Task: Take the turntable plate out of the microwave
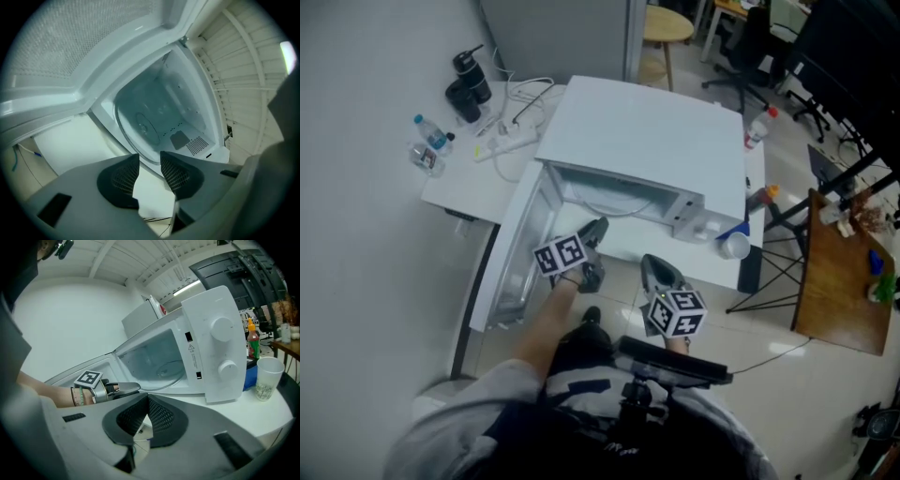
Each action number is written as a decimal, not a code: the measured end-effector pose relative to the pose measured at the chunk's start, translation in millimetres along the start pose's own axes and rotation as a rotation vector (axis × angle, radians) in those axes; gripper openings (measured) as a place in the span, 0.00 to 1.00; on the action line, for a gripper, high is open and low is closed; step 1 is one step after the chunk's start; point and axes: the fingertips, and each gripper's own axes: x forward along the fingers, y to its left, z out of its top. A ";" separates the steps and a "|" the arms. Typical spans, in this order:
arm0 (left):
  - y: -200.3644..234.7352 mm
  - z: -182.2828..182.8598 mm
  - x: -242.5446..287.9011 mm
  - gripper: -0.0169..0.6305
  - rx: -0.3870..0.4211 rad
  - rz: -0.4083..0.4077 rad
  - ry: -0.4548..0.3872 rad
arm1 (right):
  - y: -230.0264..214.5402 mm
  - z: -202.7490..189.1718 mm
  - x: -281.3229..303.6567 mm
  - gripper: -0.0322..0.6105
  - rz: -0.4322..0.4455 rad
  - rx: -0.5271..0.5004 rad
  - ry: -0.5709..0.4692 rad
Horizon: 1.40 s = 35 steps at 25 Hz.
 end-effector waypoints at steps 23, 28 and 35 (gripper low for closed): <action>32.4 16.7 48.7 0.12 -0.324 -0.031 -0.083 | -26.3 -11.9 2.8 0.04 -0.078 0.031 0.033; 25.9 6.9 41.7 0.10 -0.371 -0.072 -0.068 | -22.5 -14.4 9.5 0.04 -0.060 0.040 0.041; 18.8 -16.6 22.8 0.10 -0.384 -0.096 -0.025 | -29.1 -33.7 32.0 0.10 -0.022 0.131 0.117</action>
